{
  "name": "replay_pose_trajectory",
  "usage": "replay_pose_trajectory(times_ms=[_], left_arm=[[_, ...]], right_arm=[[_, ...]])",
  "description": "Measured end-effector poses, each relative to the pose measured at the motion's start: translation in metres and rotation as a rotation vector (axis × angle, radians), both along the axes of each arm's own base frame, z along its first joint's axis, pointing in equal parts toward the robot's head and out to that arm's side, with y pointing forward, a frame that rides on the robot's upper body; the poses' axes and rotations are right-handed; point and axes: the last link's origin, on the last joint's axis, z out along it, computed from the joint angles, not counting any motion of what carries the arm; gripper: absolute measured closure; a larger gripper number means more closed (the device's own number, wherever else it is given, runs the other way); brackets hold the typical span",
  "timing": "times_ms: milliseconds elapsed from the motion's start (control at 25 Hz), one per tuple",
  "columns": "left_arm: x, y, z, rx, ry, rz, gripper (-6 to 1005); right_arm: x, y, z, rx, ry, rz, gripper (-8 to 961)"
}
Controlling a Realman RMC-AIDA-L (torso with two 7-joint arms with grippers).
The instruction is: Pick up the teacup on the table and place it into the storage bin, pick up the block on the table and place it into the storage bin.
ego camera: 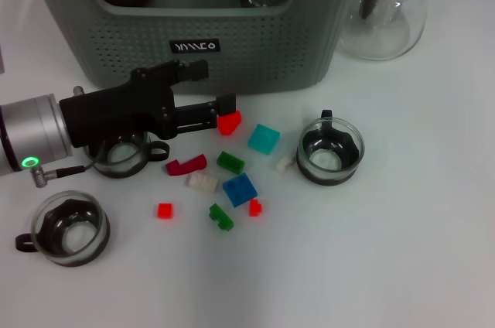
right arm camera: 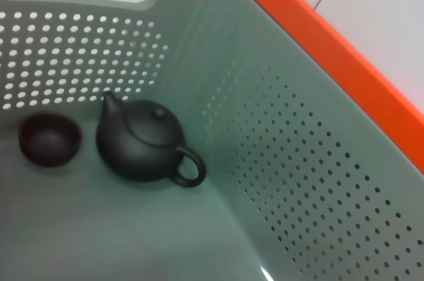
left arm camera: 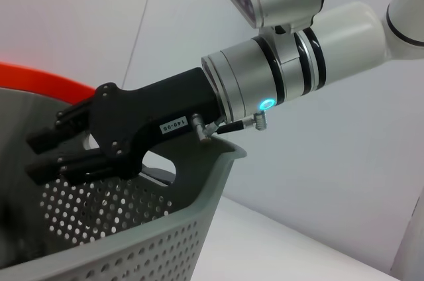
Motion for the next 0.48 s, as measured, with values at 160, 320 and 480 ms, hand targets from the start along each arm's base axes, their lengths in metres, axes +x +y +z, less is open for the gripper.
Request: replay_pose_trajectory(times_ms=[160,320,480], left_arm=[[0.000,0.000,0.000,0.000,0.000,0.001,142],[-0.001,-0.001,0.000,0.001,0.000,0.002,143],[-0.001,-0.001,0.000,0.000,-0.001,0.003,143]], right_arm=[[-0.002,0.001,0.004,0.014,0.016,0.010,589],[-0.013,0.002,0.017,0.052,0.078,0.046,456],[-0.033,-0.001,0.042,0.093,0.232,0.085,462]])
